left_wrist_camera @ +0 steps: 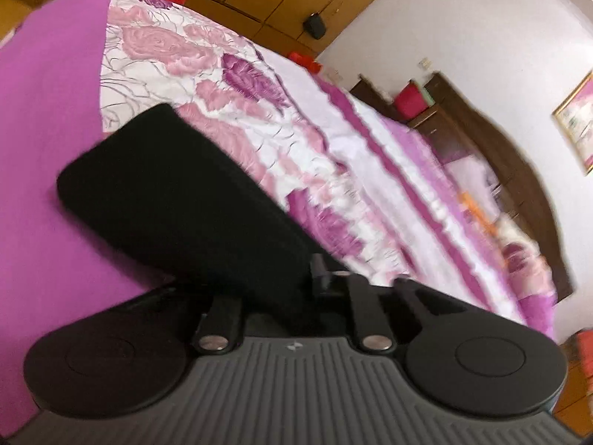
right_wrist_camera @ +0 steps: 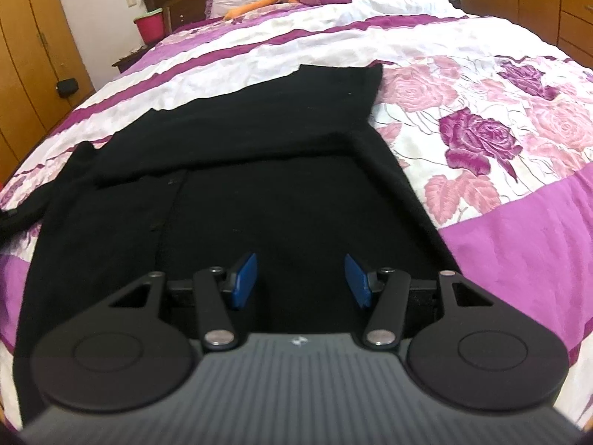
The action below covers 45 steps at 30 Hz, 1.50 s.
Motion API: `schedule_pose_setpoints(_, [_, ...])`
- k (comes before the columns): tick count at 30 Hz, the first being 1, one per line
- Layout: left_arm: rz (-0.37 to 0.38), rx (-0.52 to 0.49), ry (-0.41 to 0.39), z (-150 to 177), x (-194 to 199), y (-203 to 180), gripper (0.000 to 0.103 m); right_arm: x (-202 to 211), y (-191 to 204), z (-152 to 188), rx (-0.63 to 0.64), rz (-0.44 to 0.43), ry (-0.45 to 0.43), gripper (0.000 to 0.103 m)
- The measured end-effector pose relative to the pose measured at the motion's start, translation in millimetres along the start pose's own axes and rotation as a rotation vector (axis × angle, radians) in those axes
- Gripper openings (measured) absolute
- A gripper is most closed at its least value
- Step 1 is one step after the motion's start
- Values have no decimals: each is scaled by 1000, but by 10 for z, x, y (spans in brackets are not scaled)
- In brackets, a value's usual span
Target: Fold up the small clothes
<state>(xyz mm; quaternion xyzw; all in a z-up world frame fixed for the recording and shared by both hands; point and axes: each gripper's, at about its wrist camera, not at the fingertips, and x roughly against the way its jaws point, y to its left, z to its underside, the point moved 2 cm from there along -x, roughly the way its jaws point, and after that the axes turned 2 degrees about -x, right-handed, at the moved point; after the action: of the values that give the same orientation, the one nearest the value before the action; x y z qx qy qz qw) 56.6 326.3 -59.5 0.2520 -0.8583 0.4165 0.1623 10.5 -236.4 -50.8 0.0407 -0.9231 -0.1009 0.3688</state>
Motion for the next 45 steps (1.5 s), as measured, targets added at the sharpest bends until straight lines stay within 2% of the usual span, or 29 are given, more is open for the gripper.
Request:
schedule_pose_setpoints(5, [61, -73, -125, -196, 315, -105, 11, 30, -37, 13, -6, -15, -8, 55])
schedule_pose_setpoints(10, [123, -215, -183, -188, 556, -435, 11, 22, -8, 13, -6, -40, -9, 55])
schedule_pose_setpoints(17, [285, -373, -163, 34, 778, -1134, 11, 38, 7, 18, -5, -67, -17, 55])
schedule_pose_setpoints(25, [466, -427, -98, 506, 959, -1975, 11, 68, -84, 31, -26, -78, -35, 55])
schedule_pose_setpoints(29, [535, -457, -43, 876, 955, -2343, 11, 83, -156, 46, -49, -80, -44, 55])
schedule_pose_setpoints(33, [563, -555, 80, 1378, 770, -2647, 11, 79, -250, 54, -70, -80, -49, 55])
schedule_pose_setpoints(36, [555, -625, 163, 1768, 593, -2773, 11, 96, -315, 58, -70, -65, -63, 55])
schedule_pose_setpoints(40, [523, -703, 253, 2205, 286, -2761, 11, 80, -433, 57, -88, -48, -70, 55])
schedule_pose_setpoints(45, [480, -781, 364, 2580, -35, -2658, 12, 28, -523, 74, -106, -60, -66, 54])
